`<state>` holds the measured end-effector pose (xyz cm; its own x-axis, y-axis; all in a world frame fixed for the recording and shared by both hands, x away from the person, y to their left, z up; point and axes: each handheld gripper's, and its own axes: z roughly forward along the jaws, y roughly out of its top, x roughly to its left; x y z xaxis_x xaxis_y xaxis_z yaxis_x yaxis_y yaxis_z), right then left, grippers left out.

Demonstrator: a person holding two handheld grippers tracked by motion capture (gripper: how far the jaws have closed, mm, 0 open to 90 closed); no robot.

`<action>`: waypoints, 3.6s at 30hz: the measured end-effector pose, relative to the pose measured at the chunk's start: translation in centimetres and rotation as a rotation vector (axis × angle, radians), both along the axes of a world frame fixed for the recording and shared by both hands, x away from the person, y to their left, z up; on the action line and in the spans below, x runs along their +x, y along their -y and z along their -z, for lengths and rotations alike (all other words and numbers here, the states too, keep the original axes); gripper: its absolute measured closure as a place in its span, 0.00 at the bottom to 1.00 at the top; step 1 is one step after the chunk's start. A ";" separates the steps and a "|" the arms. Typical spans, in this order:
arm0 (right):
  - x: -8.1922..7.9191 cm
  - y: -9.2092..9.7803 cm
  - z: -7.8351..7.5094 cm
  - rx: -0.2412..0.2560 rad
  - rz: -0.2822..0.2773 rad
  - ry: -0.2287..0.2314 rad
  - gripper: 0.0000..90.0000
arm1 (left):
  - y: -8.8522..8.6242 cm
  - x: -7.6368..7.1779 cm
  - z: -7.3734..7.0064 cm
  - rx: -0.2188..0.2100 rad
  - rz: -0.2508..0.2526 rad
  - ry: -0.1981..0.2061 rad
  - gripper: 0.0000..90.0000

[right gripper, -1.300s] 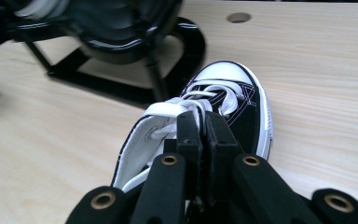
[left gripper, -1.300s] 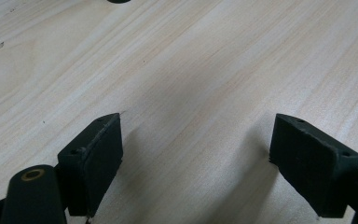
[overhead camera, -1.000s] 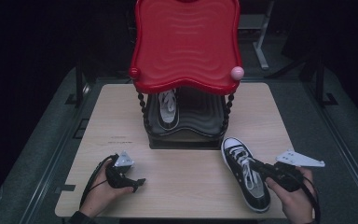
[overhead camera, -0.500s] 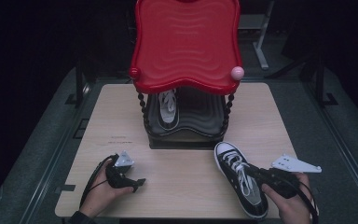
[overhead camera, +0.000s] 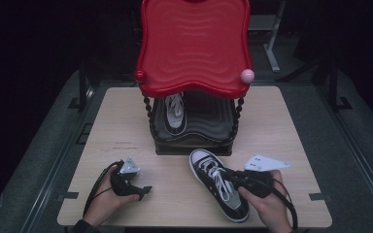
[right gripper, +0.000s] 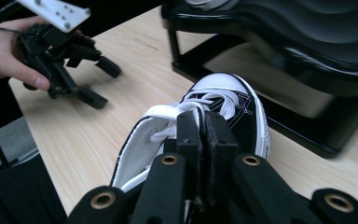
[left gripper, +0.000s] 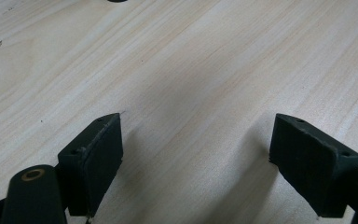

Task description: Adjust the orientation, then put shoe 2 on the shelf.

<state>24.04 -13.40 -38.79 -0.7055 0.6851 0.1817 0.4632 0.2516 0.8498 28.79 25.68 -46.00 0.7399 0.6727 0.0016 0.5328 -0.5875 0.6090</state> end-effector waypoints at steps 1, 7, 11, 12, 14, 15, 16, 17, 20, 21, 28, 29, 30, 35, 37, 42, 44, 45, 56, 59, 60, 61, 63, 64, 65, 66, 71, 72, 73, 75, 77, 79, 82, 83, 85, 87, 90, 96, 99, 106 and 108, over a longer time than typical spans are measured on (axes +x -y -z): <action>0.2 -0.6 0.1 -0.003 -0.012 0.001 0.95 | 0.0 0.0 0.0 0.001 0.002 0.000 0.18; 2.0 -4.1 1.1 0.000 -0.086 0.000 0.95 | 0.0 0.0 0.0 0.002 0.005 -0.001 0.18; 2.5 -5.0 1.7 -0.004 -0.109 -0.010 0.95 | 0.0 0.0 0.0 0.003 0.007 -0.001 0.18; 2.6 -5.4 2.1 -0.013 -0.121 -0.021 0.95 | 0.0 0.0 0.0 0.002 0.006 0.000 0.18; 2.5 -5.5 2.3 -0.023 -0.124 -0.024 0.95 | 0.1 0.0 0.0 0.001 0.004 0.001 0.18; 2.5 -5.3 2.6 -0.024 -0.129 -0.020 0.95 | 0.1 -0.1 0.0 0.002 0.000 0.000 0.19; 2.5 -5.3 2.6 -0.024 -0.129 -0.020 0.95 | 0.1 -0.1 0.0 0.002 0.000 0.000 0.19; 2.5 -5.2 2.6 -0.034 -0.130 -0.025 0.94 | 0.1 -0.1 -0.1 0.003 -0.002 -0.002 0.19; 2.3 -4.7 3.2 -0.068 -0.148 -0.046 0.91 | 0.1 -0.1 -0.4 -0.003 -0.017 -0.006 0.29; 2.2 -4.4 3.3 -0.064 -0.158 -0.051 0.87 | 0.2 -0.2 -0.5 -0.015 -0.020 -0.003 0.29; 1.3 -0.6 2.2 -0.003 -0.147 -0.023 0.80 | 1.6 -0.6 -1.4 -0.070 0.052 0.000 0.48; 1.2 0.1 2.2 -0.001 -0.136 -0.024 0.83 | 1.9 -0.7 -1.4 -0.085 0.069 -0.013 0.52; 1.2 0.7 2.4 -0.008 -0.126 -0.032 0.87 | 2.3 -0.7 -1.5 -0.091 0.087 -0.025 0.58; 1.2 1.8 4.3 -0.107 -0.115 -0.092 1.00 | 4.8 -0.6 -1.5 -0.088 0.170 -0.051 0.80; 1.4 1.4 5.0 -0.134 -0.139 -0.114 1.00 | 5.8 -0.5 -1.5 -0.092 0.191 -0.058 0.87; 1.7 -0.1 6.1 -0.188 -0.199 -0.155 1.00 | 7.1 -0.3 -1.2 -0.079 0.222 -0.064 0.91; 1.6 -0.6 6.4 -0.193 -0.220 -0.170 1.00 | 7.2 -0.2 -1.1 -0.080 0.223 -0.068 0.91; 1.5 -0.8 6.4 -0.193 -0.230 -0.176 1.00 | 7.2 -0.1 -1.0 -0.086 0.222 -0.068 0.91; 0.5 -1.5 6.2 -0.194 -0.281 -0.183 1.00 | 8.7 0.9 -0.9 -0.092 0.244 -0.072 0.95; 0.1 -1.9 6.2 -0.190 -0.305 -0.189 1.00 | 9.0 1.2 -0.9 -0.095 0.234 -0.066 0.96; 0.0 -2.1 6.2 -0.191 -0.315 -0.190 1.00 | 9.1 1.3 -0.9 -0.093 0.234 -0.062 0.96; -0.1 -2.3 6.2 -0.190 -0.327 -0.189 1.00 | 9.1 1.4 -0.9 -0.089 0.236 -0.062 0.96; -0.2 -2.7 6.2 -0.190 -0.345 -0.190 1.00 | 9.4 1.7 -0.8 -0.098 0.232 -0.060 0.96; -0.3 -2.8 6.2 -0.190 -0.350 -0.191 1.00 | 9.4 1.8 -0.9 -0.096 0.233 -0.059 0.96; -0.4 -3.0 6.2 -0.190 -0.359 -0.191 1.00 | 9.5 1.8 -0.8 -0.096 0.230 -0.058 0.96; -0.4 -3.1 6.2 -0.189 -0.369 -0.187 1.00 | 9.6 1.9 -0.8 -0.096 0.230 -0.054 0.95; -0.2 -2.8 5.7 -0.168 -0.351 -0.179 0.94 | 8.7 1.9 -1.4 -0.154 0.221 -0.051 0.79; 0.0 -2.6 5.4 -0.151 -0.334 -0.166 0.93 | 8.4 1.8 -1.7 -0.163 0.228 -0.045 0.76; 0.2 -2.4 5.1 -0.138 -0.320 -0.152 0.91 | 8.2 1.6 -2.1 -0.173 0.236 -0.042 0.73; 0.3 -2.1 4.4 -0.083 -0.285 -0.125 0.85 | 7.7 0.9 -3.3 -0.205 0.252 -0.026 0.65; 0.2 -2.0 4.1 -0.064 -0.272 -0.117 0.82 | 7.6 0.6 -3.8 -0.221 0.259 -0.022 0.62; 0.1 -1.9 3.9 -0.031 -0.264 -0.096 0.78 | 7.4 0.0 -4.6 -0.252 0.271 -0.021 0.56; -0.2 -1.8 3.3 0.002 -0.254 -0.064 0.73 | 7.8 -0.9 -5.7 -0.290 0.304 -0.010 0.50; -0.2 -1.8 3.1 0.010 -0.246 -0.058 0.70 | 8.1 -1.1 -5.8 -0.292 0.311 -0.008 0.48; -0.3 -1.8 3.0 0.022 -0.238 -0.046 0.68 | 8.8 -1.3 -6.0 -0.303 0.325 -0.009 0.46; -0.3 -1.8 2.9 0.031 -0.229 -0.038 0.66 | 9.4 -1.5 -5.8 -0.313 0.339 -0.013 0.45; -0.3 -1.9 2.8 0.035 -0.228 -0.032 0.65 | 10.3 -1.4 -5.3 -0.305 0.347 -0.017 0.45; 0.1 -2.6 2.8 0.055 -0.230 -0.032 0.61 | 10.4 -1.1 -4.6 -0.311 0.351 -0.037 0.56; 0.3 -3.4 3.1 0.041 -0.242 -0.039 0.60 | 10.0 -1.1 -4.5 -0.306 0.367 -0.036 0.65; 0.7 -4.3 4.2 0.012 -0.258 -0.087 0.71 | 9.9 -1.1 -4.2 -0.292 0.411 -0.065 0.84; 0.7 -4.3 4.2 0.010 -0.252 -0.100 0.79 | 10.0 -1.2 -4.2 -0.285 0.412 -0.067 0.88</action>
<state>24.74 -9.12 -43.00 -0.8319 0.4879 0.2644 0.4683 0.3617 0.8061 27.59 15.68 -41.83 0.9361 0.2917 -0.1966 0.3356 -0.5726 0.7480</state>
